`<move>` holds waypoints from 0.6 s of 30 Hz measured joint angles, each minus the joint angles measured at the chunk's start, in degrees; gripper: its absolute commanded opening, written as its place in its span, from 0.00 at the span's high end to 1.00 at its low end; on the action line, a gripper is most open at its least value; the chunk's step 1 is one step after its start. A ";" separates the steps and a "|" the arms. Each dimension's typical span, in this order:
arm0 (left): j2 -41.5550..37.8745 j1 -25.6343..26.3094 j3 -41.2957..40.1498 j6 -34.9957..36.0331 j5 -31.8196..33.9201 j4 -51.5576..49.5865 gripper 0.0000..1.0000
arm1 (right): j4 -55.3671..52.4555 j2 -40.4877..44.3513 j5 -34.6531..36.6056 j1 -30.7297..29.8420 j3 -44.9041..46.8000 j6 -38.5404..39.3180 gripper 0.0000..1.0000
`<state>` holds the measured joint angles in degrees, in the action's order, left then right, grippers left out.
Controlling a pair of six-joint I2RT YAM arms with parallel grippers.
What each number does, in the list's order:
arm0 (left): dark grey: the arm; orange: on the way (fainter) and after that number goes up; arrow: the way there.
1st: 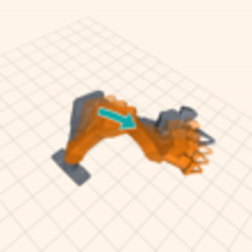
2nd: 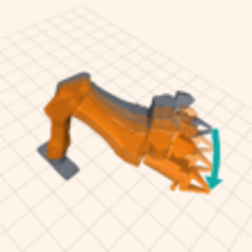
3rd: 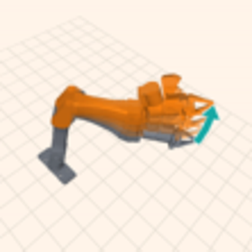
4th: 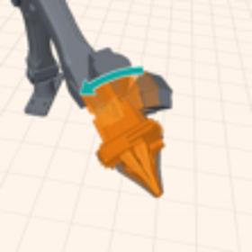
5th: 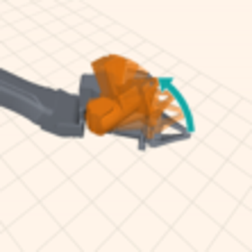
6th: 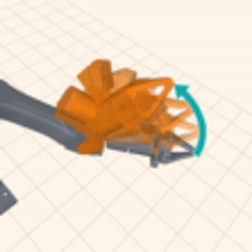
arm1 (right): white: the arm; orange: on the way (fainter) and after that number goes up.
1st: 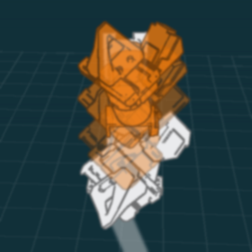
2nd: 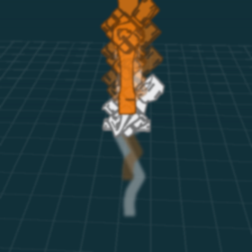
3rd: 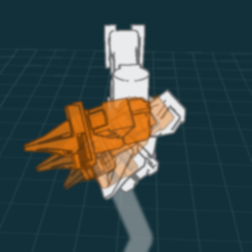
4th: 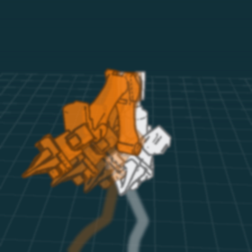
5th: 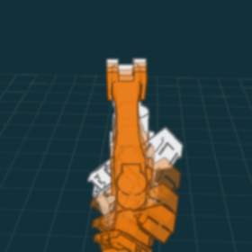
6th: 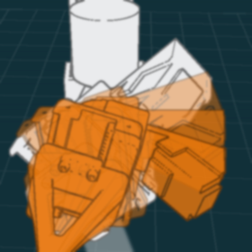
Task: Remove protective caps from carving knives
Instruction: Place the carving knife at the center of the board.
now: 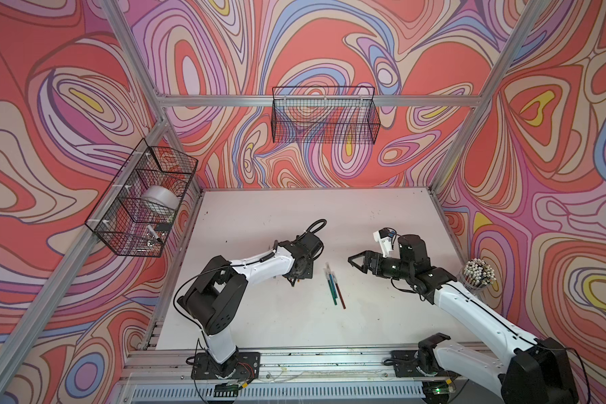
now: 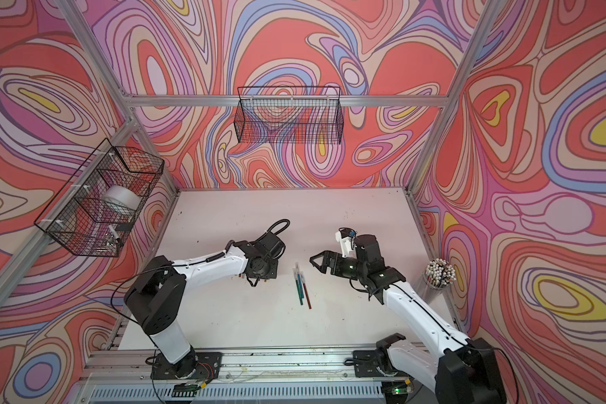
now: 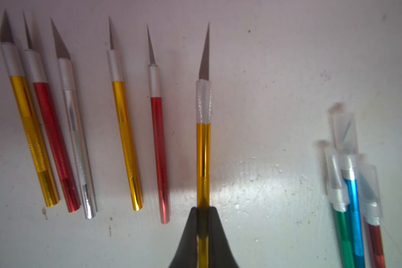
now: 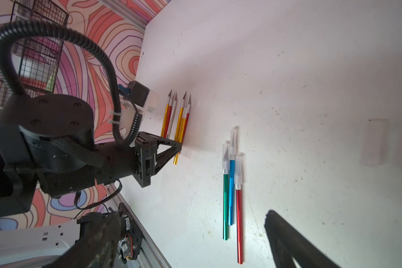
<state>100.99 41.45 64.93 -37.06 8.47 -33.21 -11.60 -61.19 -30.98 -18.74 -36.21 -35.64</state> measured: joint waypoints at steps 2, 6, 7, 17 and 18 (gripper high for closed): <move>0.46 -0.20 0.00 0.00 0.02 -0.02 1.00 | 0.07 -0.07 0.33 -0.02 0.13 -0.66 0.02; 1.55 -0.68 0.35 0.02 0.44 -0.02 1.00 | 1.38 -1.36 -0.24 0.00 0.15 -1.40 0.02; 1.79 -0.79 0.52 0.07 0.50 0.00 1.00 | 1.88 -1.75 -0.39 -0.02 0.24 -1.55 0.02; 3.08 -1.81 2.08 1.07 0.83 0.02 1.00 | 2.58 -2.34 -0.46 -0.02 0.66 -0.44 0.02; 3.30 -1.81 2.08 1.09 0.85 0.00 1.00 | 2.56 -2.34 -0.46 -0.02 0.66 -0.37 0.02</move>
<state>104.29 39.64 67.00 -35.97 9.32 -33.21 -9.04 -63.53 -31.44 -18.76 -35.55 -36.01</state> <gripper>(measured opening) 0.092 0.984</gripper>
